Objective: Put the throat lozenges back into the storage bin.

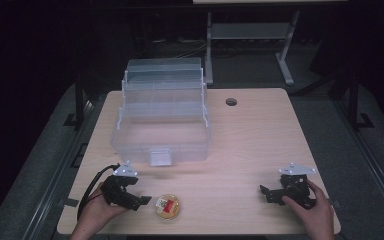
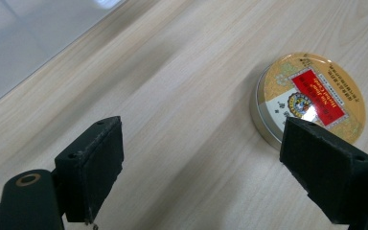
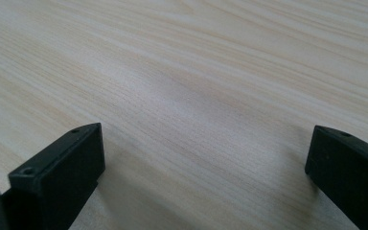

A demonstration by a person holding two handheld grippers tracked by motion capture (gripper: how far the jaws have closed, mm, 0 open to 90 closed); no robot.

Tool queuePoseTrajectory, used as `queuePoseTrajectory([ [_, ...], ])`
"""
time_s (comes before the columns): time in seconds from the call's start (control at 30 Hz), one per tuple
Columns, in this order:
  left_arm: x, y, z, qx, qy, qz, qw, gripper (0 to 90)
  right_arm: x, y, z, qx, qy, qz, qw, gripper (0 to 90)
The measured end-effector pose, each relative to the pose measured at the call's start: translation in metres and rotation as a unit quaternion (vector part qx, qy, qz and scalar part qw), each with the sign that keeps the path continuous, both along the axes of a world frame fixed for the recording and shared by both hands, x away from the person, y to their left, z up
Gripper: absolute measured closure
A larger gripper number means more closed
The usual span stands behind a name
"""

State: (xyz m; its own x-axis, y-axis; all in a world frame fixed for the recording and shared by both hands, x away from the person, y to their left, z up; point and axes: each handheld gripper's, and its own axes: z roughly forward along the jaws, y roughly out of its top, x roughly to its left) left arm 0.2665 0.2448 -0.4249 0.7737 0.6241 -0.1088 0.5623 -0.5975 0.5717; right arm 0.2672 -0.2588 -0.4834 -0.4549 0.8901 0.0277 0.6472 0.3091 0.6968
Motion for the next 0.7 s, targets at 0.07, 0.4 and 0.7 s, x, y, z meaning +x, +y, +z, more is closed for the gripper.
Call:
queuePoseTrajectory([
  [0.07, 0.001, -0.002, 0.001, 0.002, 0.0, -0.003, 1.0, 14.4, 0.0, 0.0, 0.0, 0.0, 0.0, 0.0, 1.0, 0.0],
  [0.4, 0.002, -0.018, 0.005, 0.008, 0.002, -0.027, 0.9996, 14.4, 0.0, 0.0, 0.0, 0.0, 0.0, 0.0, 1.0, 0.0],
  [0.7, 0.001, -0.03, 0.008, 0.008, 0.004, -0.046, 0.9989, 14.4, 0.0, 0.0, 0.0, 0.0, 0.0, 0.0, 1.0, 0.0],
])
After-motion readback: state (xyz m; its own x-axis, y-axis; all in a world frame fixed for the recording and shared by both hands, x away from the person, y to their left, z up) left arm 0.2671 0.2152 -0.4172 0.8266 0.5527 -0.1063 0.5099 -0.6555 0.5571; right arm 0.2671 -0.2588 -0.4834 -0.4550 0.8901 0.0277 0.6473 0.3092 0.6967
